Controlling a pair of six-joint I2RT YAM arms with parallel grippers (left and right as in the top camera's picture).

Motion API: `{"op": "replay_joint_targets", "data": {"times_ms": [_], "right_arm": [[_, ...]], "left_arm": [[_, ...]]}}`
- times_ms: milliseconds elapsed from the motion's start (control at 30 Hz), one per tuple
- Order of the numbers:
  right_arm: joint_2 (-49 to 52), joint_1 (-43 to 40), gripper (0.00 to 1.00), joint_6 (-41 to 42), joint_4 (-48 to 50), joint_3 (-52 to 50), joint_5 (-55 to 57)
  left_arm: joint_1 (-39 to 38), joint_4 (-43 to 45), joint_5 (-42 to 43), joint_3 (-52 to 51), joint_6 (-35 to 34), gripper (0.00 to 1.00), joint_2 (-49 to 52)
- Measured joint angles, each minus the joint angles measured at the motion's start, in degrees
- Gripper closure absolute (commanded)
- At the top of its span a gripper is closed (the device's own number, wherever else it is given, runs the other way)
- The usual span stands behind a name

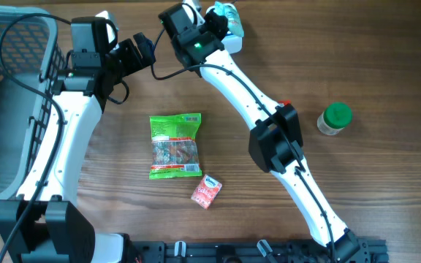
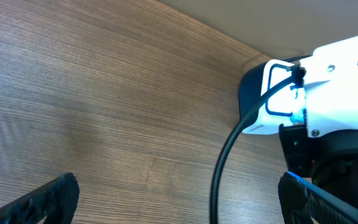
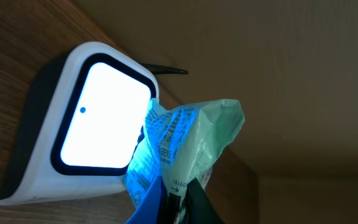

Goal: Scan the item barcode
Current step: 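Hold the mint packet barcode in front of the white scanner, then lower the mint packet onto the table beside the red stick packet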

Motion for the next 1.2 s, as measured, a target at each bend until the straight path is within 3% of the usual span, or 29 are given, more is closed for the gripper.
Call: {"op": "replay_joint_targets", "data": {"times_ms": [500, 700, 800, 900, 1033, 1200], "right_arm": [[-1.8, -0.6, 0.96, 1.7, -4.3, 0.0, -9.5], [-18.6, -6.8, 0.96, 4.5, -21.7, -0.6, -29.9], [-29.1, -12.2, 0.96, 4.2, -35.1, 0.2, -45.5], [-32.6, -17.2, 0.96, 1.4, -48.3, 0.3, -60.0], [-31.6, -20.2, 0.96, -0.7, -49.0, -12.8, -68.3], [-29.9, -20.3, 0.95, -3.0, -43.9, -35.3, -67.3]], "left_arm": [[0.0, 0.0, 0.0, 0.0, 0.0, 0.00, 0.0], [0.0, 0.0, 0.0, 0.0, 0.0, 0.00, 0.0], [0.0, 0.0, 0.0, 0.0, 0.0, 0.00, 0.0], [0.0, 0.0, 0.0, 0.0, 0.0, 0.00, 0.0], [0.0, 0.0, 0.0, 0.0, 0.0, 0.00, 0.0], [0.0, 0.0, 0.0, 0.0, 0.0, 0.00, 0.0]]}}
